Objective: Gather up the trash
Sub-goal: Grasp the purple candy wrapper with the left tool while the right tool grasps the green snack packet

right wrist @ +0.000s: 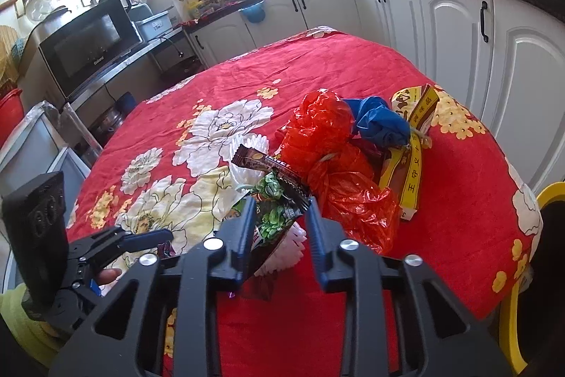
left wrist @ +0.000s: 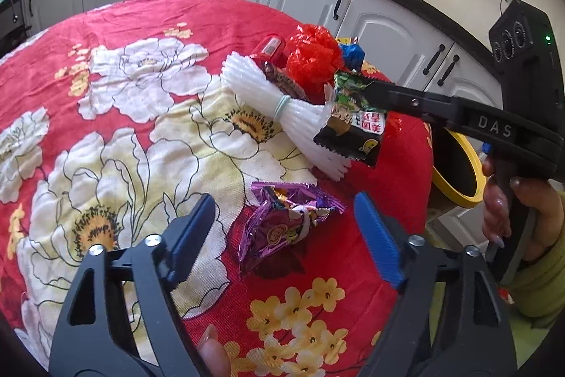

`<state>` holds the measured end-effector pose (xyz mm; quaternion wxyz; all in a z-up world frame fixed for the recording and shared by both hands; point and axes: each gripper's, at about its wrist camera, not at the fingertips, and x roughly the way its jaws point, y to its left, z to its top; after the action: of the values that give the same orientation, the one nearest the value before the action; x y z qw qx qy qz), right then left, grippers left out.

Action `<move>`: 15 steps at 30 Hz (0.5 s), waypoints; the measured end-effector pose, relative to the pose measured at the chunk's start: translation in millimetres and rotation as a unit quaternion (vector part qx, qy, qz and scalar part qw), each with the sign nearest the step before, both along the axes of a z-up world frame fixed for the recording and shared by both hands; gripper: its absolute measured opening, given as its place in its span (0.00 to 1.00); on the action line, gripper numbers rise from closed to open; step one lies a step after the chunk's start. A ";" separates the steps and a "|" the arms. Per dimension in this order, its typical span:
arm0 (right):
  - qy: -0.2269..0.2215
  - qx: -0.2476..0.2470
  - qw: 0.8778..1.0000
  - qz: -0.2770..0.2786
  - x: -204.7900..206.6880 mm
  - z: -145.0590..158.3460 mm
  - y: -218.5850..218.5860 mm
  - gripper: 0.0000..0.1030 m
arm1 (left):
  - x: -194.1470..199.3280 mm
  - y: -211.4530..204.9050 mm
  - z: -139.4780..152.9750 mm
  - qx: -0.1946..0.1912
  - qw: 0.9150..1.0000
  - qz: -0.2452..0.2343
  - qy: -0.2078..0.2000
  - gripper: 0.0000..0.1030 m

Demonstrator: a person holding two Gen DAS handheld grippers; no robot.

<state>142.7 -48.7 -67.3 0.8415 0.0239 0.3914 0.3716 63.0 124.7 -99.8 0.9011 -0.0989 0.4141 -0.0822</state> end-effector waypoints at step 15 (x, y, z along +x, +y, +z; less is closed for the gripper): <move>0.001 0.030 0.999 -0.011 -6.9 6.6 -23.2 0.09 | 0.1 -14.9 -8.3 0.017 0.999 -0.031 0.012 0.23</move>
<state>135.8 -71.9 -60.7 0.8439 0.0543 0.3807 0.3740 63.0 109.7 -108.1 0.8948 -0.0717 0.4288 -0.1015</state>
